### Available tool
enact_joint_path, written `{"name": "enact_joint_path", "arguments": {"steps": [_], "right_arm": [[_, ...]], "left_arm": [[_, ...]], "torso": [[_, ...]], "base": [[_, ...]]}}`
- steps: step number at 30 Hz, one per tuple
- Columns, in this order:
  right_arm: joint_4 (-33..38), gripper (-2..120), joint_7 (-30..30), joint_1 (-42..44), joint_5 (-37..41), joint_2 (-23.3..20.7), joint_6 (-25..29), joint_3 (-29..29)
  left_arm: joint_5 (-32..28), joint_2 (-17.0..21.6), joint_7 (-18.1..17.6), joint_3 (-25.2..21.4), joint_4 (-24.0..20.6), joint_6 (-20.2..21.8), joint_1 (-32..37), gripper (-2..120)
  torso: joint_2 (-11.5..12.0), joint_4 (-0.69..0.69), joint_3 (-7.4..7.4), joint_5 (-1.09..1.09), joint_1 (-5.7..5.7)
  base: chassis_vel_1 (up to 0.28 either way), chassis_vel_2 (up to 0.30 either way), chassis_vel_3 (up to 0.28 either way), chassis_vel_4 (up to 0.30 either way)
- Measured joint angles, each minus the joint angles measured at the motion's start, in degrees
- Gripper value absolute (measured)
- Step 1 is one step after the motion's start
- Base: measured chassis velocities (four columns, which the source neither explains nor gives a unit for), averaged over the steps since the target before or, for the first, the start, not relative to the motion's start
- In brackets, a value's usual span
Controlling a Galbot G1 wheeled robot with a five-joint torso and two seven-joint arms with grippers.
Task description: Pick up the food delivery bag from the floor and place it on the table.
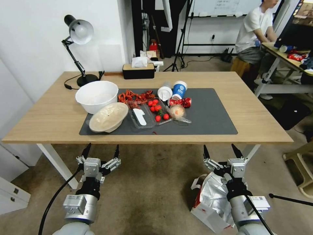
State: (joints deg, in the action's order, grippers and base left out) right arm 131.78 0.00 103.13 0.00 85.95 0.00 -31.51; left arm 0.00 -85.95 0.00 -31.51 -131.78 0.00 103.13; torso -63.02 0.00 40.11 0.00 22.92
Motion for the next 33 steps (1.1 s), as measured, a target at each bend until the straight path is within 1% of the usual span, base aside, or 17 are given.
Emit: {"name": "enact_joint_path", "arguments": {"steps": [9, 10, 11, 12, 13, 15, 16, 17, 18, 19, 20, 22, 23, 26, 27, 31, 33], "right_arm": [[0.00, 100, 0.02, -0.20, 0.04, -0.15, -0.04, -0.01], [-0.04, 100, 0.09, -0.55, 0.15, -0.44, -0.09, -0.02], [-0.62, 100, 0.59, -2.10, 0.82, -1.79, -0.61, -0.13], [-0.62, 100, 0.59, -2.10, 0.82, -1.79, -0.61, -0.13], [-1.12, 100, 1.09, -3.62, 1.45, -3.07, -1.05, -0.35], [-2.62, 100, 2.59, -8.04, 3.27, -6.75, -2.46, -0.92], [-3.74, 100, 3.70, -11.33, 4.66, -9.48, -3.53, -1.31], [-3.74, 100, 3.70, -11.33, 4.66, -9.48, -3.53, -1.31], [-4.33, 100, 4.45, -13.27, 5.50, -11.08, -4.14, -1.62], [-4.78, 100, 5.66, -14.62, 6.45, -11.85, -4.92, -1.46], [-5.10, 100, 6.48, -15.51, 7.39, -12.29, -5.49, -1.06], [-5.22, 100, 6.73, -15.81, 7.73, -12.46, -5.68, -1.06], [-5.32, 100, 6.98, -16.06, 8.09, -12.65, -5.80, -1.02], [-5.43, 100, 7.12, -16.24, 8.53, -12.76, -5.83, -1.03], [-5.46, 100, 7.14, -16.26, 8.90, -12.71, -5.83, -1.19], [-5.31, 100, 6.87, -16.10, 9.39, -12.39, -5.56, -1.31], [-4.83, 100, 5.67, -15.85, 10.19, -11.93, -5.02, -1.34]], "left_arm": [[-0.03, 0.02, 0.00, 0.00, 0.00, 0.00, -0.01, 100], [-0.30, 0.14, -0.01, -0.08, 0.01, 0.05, -0.23, 100], [-1.80, 1.01, -0.37, -0.53, 0.43, 0.41, -1.37, 100], [-1.80, 1.01, -0.37, -0.53, 0.43, 0.41, -1.37, 100], [-3.14, 1.79, -0.78, -0.99, 0.85, 0.78, -2.39, 100], [-7.14, 4.17, -2.02, -2.30, 2.12, 1.93, -5.32, 100], [-10.10, 5.90, -2.95, -3.27, 3.00, 2.76, -7.56, 100], [-10.10, 5.90, -2.95, -3.27, 3.00, 2.76, -7.56, 100], [-12.23, 7.12, -3.58, -3.97, 3.66, 3.37, -9.14, 100], [-14.34, 8.37, -4.18, -4.63, 4.38, 3.81, -10.70, 100], [-15.77, 9.44, -4.31, -5.52, 6.29, 2.08, -12.52, 100], [-16.17, 9.78, -4.33, -5.86, 7.13, 1.41, -13.00, 100], [-16.51, 9.93, -4.39, -5.97, 7.50, 1.42, -13.14, 99], [-16.85, 10.08, -4.81, -6.08, 7.15, 1.98, -12.80, 98], [-16.91, 10.07, -5.26, -6.03, 6.14, 2.80, -12.04, 99], [-16.90, 9.95, -6.02, -5.64, 4.87, 2.94, -10.90, 99], [-16.74, 9.64, -6.61, -5.07, 3.71, 2.94, -9.77, 99]], "torso": [[0.00, -0.01, 0.00, 0.01, 0.00], [0.00, 0.01, 0.00, -0.01, 0.00], [0.00, -0.02, 0.00, 0.01, -0.01], [0.00, -0.02, 0.00, 0.01, -0.01], [-0.01, -0.02, 0.00, 0.01, -0.01], [0.00, 0.01, 0.00, 0.00, 0.00], [0.00, 0.00, 0.00, 0.01, 0.01], [0.00, 0.00, 0.00, 0.01, 0.01], [0.02, 0.04, 0.01, 0.00, 0.02], [0.02, 0.02, 0.01, -0.02, 0.02], [0.02, -0.02, 0.01, 0.05, 0.03], [0.02, -0.03, 0.01, 0.03, 0.03], [0.02, -0.02, 0.01, -0.07, 0.03], [0.04, -0.02, -0.01, 0.03, 0.01], [0.30, -0.02, -0.14, 0.00, -0.11], [0.56, -0.02, -0.27, 0.00, -0.20], [0.90, 0.00, -0.49, 0.02, -0.37]], "base": [[0.000, 0.000, 0.000, 0.000], [0.000, 0.000, 0.000, 0.000], [0.000, 0.000, 0.000, 0.000], [0.000, 0.000, 0.000, 0.000], [0.000, 0.000, 0.000, 0.000], [0.000, 0.000, 0.000, 0.000], [0.000, 0.000, 0.000, 0.000], [0.000, 0.000, 0.000, 0.000], [0.000, 0.000, 0.000, 0.000], [0.000, 0.000, 0.000, 0.000], [0.000, 0.000, 0.000, 0.000], [0.000, 0.000, 0.000, 0.000], [0.000, 0.000, 0.000, 0.000], [0.000, 0.000, 0.000, 0.000], [0.000, 0.000, 0.000, 0.000], [0.000, 0.000, 0.000, 0.000], [0.000, 0.000, 0.000, 0.000]]}}
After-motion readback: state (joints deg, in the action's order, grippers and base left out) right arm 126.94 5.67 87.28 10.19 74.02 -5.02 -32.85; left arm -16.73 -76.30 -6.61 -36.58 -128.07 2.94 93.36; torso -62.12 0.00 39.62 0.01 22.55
